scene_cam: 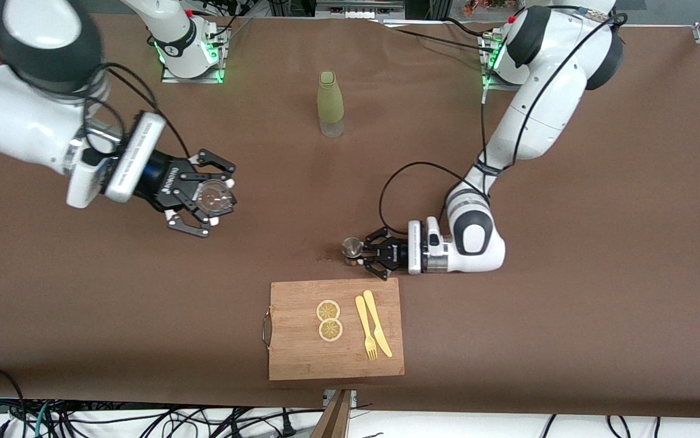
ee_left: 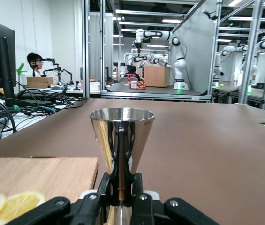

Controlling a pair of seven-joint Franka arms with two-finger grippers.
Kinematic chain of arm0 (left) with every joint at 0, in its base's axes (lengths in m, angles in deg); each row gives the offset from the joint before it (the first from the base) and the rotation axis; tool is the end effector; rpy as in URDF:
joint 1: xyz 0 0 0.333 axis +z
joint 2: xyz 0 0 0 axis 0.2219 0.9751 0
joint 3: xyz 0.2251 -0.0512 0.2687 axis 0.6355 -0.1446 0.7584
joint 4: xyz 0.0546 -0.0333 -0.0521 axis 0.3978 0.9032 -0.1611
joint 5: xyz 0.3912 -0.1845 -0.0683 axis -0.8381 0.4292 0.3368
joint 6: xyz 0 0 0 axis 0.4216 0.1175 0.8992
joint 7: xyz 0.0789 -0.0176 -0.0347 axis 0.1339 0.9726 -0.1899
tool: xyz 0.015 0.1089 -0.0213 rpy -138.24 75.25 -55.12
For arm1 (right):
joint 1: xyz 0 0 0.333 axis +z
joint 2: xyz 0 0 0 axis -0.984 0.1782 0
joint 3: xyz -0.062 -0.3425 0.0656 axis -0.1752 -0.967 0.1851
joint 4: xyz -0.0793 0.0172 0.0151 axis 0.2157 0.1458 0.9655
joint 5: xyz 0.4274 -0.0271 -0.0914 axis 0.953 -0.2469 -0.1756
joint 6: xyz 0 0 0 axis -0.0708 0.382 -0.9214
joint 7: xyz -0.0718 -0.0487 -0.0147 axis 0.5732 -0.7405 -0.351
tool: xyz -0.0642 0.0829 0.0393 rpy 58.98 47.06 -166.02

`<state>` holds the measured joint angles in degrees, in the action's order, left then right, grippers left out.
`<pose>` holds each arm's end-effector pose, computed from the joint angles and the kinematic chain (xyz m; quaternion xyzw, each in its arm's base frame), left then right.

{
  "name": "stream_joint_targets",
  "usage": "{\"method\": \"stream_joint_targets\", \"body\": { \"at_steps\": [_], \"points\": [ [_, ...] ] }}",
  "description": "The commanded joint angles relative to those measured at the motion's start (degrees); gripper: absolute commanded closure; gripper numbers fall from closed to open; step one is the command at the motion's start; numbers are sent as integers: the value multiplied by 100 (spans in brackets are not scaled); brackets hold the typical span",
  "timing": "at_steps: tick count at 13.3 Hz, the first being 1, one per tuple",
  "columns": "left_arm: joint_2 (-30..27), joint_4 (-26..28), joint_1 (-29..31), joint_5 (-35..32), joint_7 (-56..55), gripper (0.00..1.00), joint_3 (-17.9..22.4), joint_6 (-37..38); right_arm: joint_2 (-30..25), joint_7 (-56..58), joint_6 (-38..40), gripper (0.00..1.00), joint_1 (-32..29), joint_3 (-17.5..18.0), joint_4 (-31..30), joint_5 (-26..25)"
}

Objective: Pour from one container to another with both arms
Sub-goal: 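Carry the beaker back with the right gripper while the left gripper withdraws, then set the beaker down with the right gripper while the left gripper sets the jigger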

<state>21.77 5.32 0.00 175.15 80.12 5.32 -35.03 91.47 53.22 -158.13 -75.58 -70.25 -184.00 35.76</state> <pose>0.7213 -0.3334 0.0878 0.5296 -0.5221 0.4604 0.4848 0.6810 0.1990 0.5474 -0.6700 -0.5224 -0.4034 0.3398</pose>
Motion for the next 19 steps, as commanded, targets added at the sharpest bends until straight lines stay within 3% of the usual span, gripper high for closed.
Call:
{"method": "stream_joint_targets", "body": {
  "at_steps": [1, 3, 9, 13, 19],
  "points": [
    [-294, 397, 437, -483, 149, 100, 309, 793, 288, 770, 898, 95, -422, -75, 80, 304],
    [-303, 397, 727, -861, 158, 100, 661, 1470, 578, 1454, 1496, 95, -529, -355, 71, 321],
    [-504, 397, 1948, -2029, 211, 100, 1470, 3036, 1676, 3512, 2974, 95, -1100, -725, -473, 804],
    [-452, 397, 2432, -2208, 771, 100, 2234, 3617, 2362, 4751, 3248, 95, -1171, -1015, -938, 805],
    [-198, 432, 3206, -2243, 1537, 100, 2420, 4285, 3504, 6017, 3670, 95, -1241, -1604, -1045, 630]
  ]
}}
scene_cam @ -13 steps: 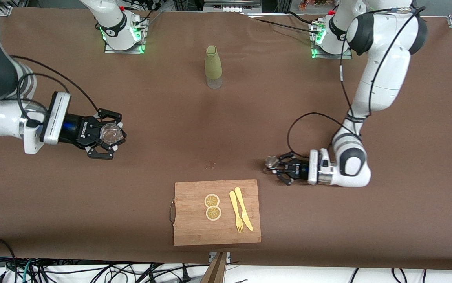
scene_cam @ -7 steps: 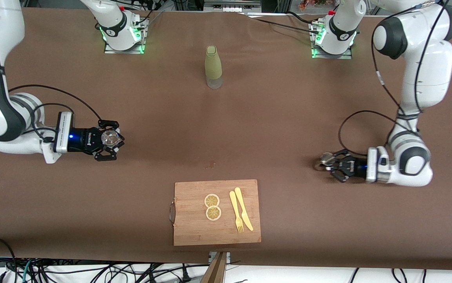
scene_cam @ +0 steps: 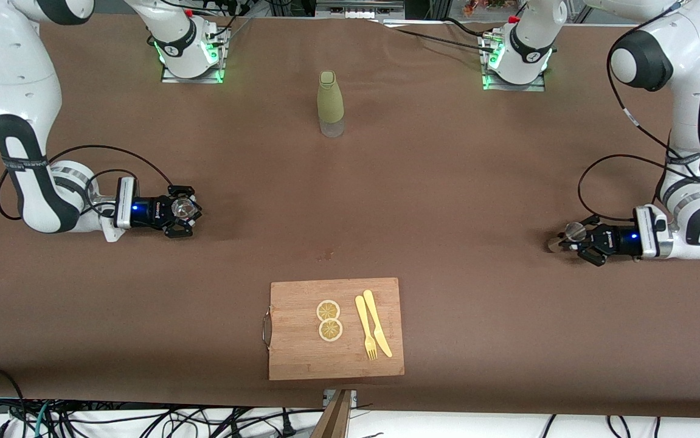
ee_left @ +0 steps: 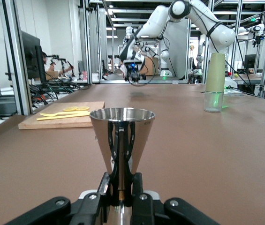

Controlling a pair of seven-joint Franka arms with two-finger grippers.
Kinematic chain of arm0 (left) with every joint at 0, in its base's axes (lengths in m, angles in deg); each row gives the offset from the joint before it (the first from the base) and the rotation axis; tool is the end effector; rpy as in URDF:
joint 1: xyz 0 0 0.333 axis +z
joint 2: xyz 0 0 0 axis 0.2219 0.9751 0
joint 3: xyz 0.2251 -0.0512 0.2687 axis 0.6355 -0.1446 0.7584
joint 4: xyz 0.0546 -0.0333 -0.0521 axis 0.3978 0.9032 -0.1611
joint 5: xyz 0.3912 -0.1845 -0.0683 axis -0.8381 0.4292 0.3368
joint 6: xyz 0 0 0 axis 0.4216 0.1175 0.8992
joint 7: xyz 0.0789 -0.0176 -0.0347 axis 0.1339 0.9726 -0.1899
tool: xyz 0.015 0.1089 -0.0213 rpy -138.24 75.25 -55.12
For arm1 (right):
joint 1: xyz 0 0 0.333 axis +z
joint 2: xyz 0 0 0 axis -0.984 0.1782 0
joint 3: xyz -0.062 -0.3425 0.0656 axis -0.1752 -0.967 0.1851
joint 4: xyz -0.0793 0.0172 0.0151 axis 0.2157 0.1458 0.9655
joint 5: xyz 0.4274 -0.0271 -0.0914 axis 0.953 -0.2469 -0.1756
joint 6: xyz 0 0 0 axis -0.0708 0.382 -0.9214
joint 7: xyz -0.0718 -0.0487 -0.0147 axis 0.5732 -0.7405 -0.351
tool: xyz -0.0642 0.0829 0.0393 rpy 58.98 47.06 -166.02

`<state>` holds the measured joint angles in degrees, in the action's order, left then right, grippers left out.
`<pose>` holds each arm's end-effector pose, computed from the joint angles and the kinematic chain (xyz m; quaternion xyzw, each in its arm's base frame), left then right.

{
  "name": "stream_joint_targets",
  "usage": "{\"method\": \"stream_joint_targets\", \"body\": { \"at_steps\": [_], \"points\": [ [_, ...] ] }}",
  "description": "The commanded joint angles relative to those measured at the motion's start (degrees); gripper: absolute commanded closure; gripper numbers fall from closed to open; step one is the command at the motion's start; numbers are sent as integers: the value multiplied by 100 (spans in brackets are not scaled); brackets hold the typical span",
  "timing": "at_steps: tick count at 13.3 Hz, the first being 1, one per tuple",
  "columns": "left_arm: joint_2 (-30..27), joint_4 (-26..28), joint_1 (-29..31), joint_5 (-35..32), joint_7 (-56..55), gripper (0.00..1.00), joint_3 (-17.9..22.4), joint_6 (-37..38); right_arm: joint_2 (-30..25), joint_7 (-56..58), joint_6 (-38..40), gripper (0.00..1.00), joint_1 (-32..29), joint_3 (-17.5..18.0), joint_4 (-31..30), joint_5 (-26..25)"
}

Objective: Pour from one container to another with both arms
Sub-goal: 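Set the beaker down with the right gripper while the left gripper sets the jigger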

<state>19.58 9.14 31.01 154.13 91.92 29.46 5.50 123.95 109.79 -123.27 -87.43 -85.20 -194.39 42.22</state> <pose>0.6541 0.2342 0.0883 0.5263 -0.5464 0.4623 0.4590 0.6041 -0.0283 0.0989 -0.5236 -0.5408 -0.4374 0.4921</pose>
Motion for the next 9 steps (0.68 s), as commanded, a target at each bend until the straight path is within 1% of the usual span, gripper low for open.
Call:
{"method": "stream_joint_targets", "body": {
  "at_steps": [1, 4, 7, 8, 9],
  "points": [
    [83, 75, 149, -149, 506, 100, 6, 286, 432, 571, 176, 95, -74, -153, -6, -70],
    [162, 215, 211, -315, 797, 100, 94, 356, 758, 976, 176, 95, -101, -329, 3, -70],
    [232, 286, 211, -325, 851, 100, 94, 383, 909, 1065, 158, 94, -101, -391, 3, -70],
    [242, 286, 211, -325, 868, 100, 94, 374, 909, 1057, 158, 93, -101, -417, 3, -70],
    [259, 286, 211, -325, 868, 100, 94, 357, 909, 1057, 158, 89, -101, -418, 3, -70]
  ]
}}
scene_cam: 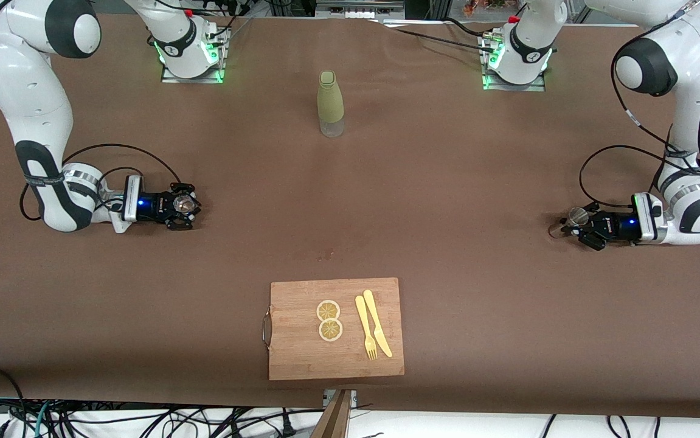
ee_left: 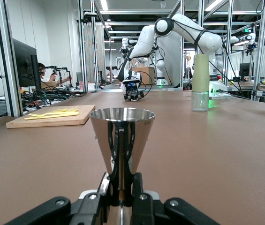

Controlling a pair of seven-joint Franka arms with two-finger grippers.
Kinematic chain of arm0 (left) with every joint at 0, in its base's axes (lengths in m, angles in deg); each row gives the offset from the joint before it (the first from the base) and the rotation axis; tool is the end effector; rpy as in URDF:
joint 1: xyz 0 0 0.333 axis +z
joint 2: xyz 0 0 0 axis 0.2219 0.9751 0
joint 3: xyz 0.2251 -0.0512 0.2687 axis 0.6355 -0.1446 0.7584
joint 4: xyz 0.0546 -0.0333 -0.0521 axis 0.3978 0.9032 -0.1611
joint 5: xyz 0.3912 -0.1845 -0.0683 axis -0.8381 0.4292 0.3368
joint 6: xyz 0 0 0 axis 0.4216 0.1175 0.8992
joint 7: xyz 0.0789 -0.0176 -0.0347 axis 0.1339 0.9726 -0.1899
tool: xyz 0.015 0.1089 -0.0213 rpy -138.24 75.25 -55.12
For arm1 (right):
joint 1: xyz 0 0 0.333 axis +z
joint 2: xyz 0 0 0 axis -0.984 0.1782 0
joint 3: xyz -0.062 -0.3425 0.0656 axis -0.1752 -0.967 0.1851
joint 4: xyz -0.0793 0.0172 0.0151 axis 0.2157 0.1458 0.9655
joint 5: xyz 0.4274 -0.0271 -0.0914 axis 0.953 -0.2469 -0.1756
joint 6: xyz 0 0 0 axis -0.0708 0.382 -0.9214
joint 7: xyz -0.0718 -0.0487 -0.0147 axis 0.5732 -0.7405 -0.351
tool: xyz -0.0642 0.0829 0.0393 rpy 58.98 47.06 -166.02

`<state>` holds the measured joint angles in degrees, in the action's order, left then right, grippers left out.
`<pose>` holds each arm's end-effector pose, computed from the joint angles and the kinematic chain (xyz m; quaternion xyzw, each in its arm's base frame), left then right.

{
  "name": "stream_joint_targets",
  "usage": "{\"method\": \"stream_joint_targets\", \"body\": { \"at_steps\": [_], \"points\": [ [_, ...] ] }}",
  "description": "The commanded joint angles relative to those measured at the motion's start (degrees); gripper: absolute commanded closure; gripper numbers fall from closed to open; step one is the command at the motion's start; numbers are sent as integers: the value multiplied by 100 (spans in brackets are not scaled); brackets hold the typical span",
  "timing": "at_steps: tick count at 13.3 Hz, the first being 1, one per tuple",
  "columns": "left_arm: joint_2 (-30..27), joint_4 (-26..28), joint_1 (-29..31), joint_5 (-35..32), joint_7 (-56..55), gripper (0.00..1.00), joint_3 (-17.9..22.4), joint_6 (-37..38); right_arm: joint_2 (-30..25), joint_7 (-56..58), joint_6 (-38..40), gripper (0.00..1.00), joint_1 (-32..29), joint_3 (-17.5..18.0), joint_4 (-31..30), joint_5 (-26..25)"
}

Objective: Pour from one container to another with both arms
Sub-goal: 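Set the beaker down with the right gripper while the left gripper sets the jigger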

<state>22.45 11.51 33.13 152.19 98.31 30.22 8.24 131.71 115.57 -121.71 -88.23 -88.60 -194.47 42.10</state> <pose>0.6090 0.2521 0.0434 0.5105 -0.5382 0.4749 0.4734 0.5611 -0.0635 0.0202 -0.5394 -0.5208 -0.4339 0.4995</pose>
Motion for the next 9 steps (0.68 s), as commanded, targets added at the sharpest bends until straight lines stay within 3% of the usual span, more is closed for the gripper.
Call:
{"method": "stream_joint_targets", "body": {
  "at_steps": [1, 2, 5, 9],
  "points": [
    [-20, 41, -1, -131, 228, 62, 17, 57, 132, 470, 2, 73, -20, -78, 20, -58],
    [-20, 6, -10, -113, 228, 3, 17, 21, 132, 444, 2, 49, -20, -78, 37, -58],
    [-99, -64, -62, -113, -95, 0, 26, -329, 123, 443, 20, 0, -11, -200, 64, -76],
    [-265, -441, -185, -427, -1473, 0, 201, -627, 79, 452, 107, 0, -20, -464, 221, -435]
  ]
}}
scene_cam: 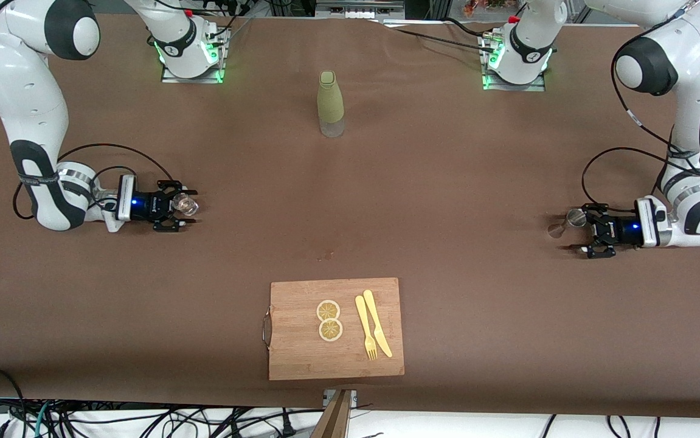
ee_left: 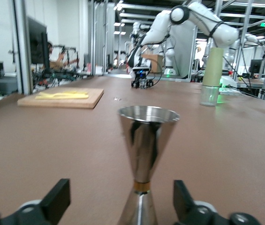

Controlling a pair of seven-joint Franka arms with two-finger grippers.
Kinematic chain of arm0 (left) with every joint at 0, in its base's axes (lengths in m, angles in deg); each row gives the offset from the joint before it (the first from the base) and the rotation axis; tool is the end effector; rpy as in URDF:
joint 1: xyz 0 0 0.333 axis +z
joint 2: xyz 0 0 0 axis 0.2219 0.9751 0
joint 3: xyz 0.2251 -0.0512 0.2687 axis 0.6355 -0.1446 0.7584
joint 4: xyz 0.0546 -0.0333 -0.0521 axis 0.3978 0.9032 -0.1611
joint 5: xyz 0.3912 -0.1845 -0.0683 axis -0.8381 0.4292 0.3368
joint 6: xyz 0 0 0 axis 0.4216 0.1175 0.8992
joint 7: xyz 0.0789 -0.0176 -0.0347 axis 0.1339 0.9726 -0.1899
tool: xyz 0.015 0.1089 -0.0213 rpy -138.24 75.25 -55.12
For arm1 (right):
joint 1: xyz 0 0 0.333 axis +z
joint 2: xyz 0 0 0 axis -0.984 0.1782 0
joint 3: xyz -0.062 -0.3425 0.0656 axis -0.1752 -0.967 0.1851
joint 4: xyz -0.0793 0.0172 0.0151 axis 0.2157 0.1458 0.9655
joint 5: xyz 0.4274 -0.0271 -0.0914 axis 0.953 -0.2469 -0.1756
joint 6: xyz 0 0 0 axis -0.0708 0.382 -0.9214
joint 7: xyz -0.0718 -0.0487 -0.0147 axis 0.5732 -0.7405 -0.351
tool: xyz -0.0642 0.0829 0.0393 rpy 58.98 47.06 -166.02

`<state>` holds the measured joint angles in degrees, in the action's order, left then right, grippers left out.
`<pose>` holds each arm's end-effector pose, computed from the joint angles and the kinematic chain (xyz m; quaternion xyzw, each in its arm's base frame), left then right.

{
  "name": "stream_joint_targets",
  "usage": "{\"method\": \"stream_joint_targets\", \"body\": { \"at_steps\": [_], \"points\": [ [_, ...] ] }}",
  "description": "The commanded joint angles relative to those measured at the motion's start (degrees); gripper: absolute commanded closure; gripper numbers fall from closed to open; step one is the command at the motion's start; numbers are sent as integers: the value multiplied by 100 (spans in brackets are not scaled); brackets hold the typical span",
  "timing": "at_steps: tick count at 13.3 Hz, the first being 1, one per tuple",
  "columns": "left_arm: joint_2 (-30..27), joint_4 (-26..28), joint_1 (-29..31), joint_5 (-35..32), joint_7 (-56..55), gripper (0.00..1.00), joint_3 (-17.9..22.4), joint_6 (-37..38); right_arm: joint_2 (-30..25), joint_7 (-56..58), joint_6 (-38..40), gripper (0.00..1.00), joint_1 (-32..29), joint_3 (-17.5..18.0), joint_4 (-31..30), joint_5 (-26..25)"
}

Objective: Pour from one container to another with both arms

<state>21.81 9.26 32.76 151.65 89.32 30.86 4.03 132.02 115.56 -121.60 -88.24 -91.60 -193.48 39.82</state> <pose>0.6279 0.2663 0.0564 0.5704 -0.5240 0.4267 0.4669 0.5580 -0.0958 0.0196 -0.5521 -0.5336 -0.4161 0.4871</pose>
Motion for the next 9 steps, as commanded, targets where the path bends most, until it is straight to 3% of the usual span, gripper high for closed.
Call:
{"method": "stream_joint_targets", "body": {
  "at_steps": [1, 5, 9],
  "points": [
    [-289, -357, -166, -593, -917, 0, 147, -427, 48, 453, 114, 0, -20, -269, 166, -321],
    [-781, -631, -376, -1578, -2761, 0, 147, -1113, -65, 322, 456, 0, -20, -813, 772, -839],
    [-1334, -754, -727, -2491, -4949, 0, 147, -1307, -968, -572, 334, 0, -20, -982, 975, -1778]
  ]
}}
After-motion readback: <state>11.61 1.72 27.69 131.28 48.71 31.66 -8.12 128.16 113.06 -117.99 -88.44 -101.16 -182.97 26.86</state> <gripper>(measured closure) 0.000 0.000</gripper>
